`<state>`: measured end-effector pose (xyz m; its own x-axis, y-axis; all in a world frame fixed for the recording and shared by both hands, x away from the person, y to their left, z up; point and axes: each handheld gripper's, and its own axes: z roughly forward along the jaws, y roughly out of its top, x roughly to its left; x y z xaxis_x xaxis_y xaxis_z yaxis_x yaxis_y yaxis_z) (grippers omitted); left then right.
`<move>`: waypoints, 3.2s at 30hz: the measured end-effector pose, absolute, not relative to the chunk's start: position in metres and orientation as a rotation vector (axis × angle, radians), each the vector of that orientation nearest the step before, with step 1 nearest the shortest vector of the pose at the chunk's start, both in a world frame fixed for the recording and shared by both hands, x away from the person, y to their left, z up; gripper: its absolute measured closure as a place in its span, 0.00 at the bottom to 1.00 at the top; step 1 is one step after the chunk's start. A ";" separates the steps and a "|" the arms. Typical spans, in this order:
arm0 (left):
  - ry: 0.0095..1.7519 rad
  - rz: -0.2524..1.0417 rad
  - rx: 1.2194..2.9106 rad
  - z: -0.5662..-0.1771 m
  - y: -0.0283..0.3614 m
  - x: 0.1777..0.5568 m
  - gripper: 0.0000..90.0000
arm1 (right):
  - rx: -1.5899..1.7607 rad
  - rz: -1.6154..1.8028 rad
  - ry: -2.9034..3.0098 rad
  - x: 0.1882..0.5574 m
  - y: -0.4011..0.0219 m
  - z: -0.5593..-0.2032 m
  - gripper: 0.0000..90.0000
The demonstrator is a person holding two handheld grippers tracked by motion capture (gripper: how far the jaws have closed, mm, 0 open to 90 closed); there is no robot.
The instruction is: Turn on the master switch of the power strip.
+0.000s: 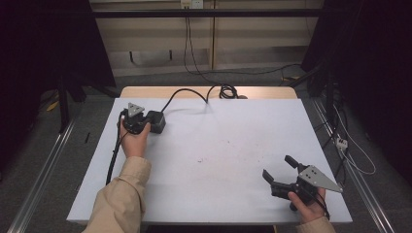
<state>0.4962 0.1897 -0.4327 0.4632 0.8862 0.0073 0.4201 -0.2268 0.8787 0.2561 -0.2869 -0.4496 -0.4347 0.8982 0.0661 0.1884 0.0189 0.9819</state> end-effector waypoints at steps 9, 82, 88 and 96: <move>1.111 0.661 1.827 -0.433 0.190 0.497 1.00 | 1.119 1.464 1.681 0.257 -0.286 -0.450 0.05; 1.102 0.532 1.776 -0.413 0.185 0.481 0.64 | 1.102 1.468 1.701 0.262 -0.282 -0.450 0.05; 1.073 0.511 1.783 -0.409 0.182 0.475 0.56 | 1.106 1.468 1.698 0.260 -0.283 -0.450 0.05; 1.031 0.455 1.804 -0.406 0.179 0.466 0.45 | 1.100 1.466 1.699 0.260 -0.283 -0.449 0.05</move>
